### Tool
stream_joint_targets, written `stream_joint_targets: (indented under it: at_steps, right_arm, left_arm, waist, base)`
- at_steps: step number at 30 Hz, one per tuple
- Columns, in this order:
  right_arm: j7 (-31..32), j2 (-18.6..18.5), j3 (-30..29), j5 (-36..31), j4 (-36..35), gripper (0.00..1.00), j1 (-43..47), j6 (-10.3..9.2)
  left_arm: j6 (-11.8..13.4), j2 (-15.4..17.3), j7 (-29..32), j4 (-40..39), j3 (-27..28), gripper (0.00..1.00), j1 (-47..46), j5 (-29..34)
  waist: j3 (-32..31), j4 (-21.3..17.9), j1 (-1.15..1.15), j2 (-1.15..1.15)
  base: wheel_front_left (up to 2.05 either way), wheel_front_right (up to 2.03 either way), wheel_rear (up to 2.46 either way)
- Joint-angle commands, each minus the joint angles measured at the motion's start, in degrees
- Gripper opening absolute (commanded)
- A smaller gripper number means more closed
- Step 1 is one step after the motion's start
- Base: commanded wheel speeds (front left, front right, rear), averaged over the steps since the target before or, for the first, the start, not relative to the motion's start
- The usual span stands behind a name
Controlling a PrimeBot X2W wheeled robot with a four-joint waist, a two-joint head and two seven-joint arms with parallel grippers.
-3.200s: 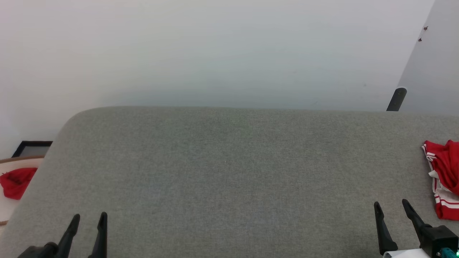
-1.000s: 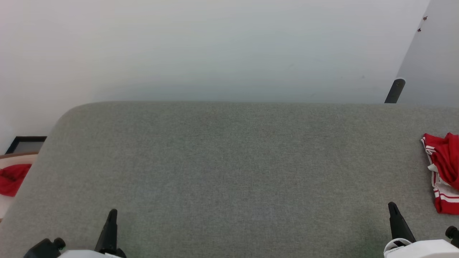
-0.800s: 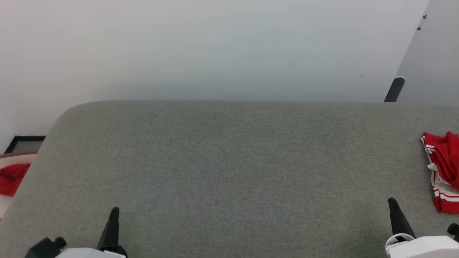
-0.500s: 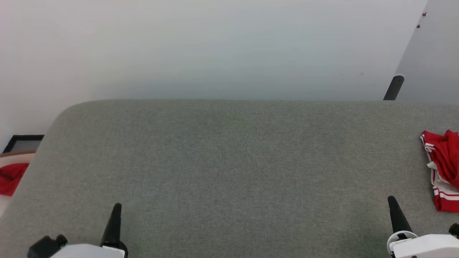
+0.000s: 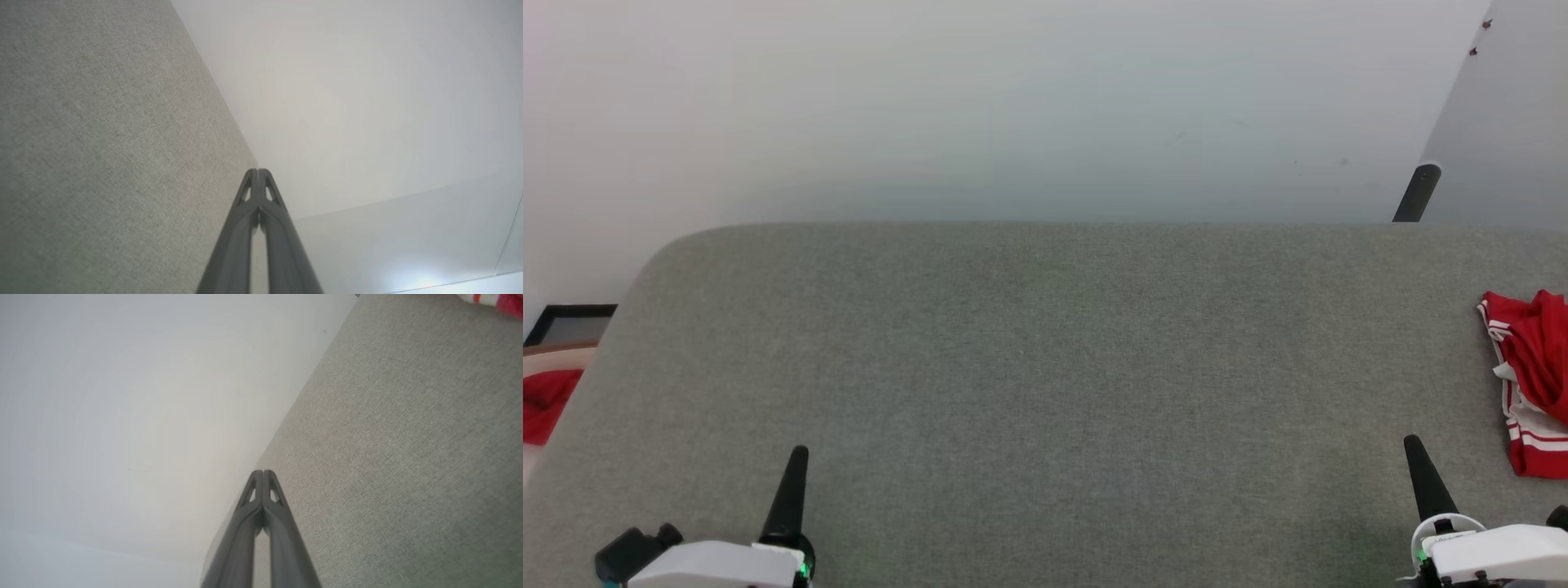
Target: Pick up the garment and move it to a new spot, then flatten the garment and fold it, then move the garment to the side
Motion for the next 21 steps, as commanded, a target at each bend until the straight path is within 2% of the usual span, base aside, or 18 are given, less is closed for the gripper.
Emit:
stream_joint_targets:
  at_steps: [1, 21]
  right_arm:
    - [0.4, 0.0, -0.3, 1.4, -0.6, 0.00, -1.5, -0.03]
    - [3.0, 0.4, -0.7, 12.2, -1.1, 0.00, -2.5, -0.04]
  left_arm:
    - [-0.2, -0.1, 0.3, -0.4, 0.4, 0.00, -1.0, -1.1]
    - [-0.2, -1.9, 3.0, -0.3, 1.2, 0.00, -2.7, -9.0]
  waist:
    - [0.1, 0.0, 0.00, 0.00]
    - [0.9, -0.5, 0.00, 0.00]
  base:
    - [0.00, 0.00, 0.00]
    - [0.00, 0.00, 0.00]
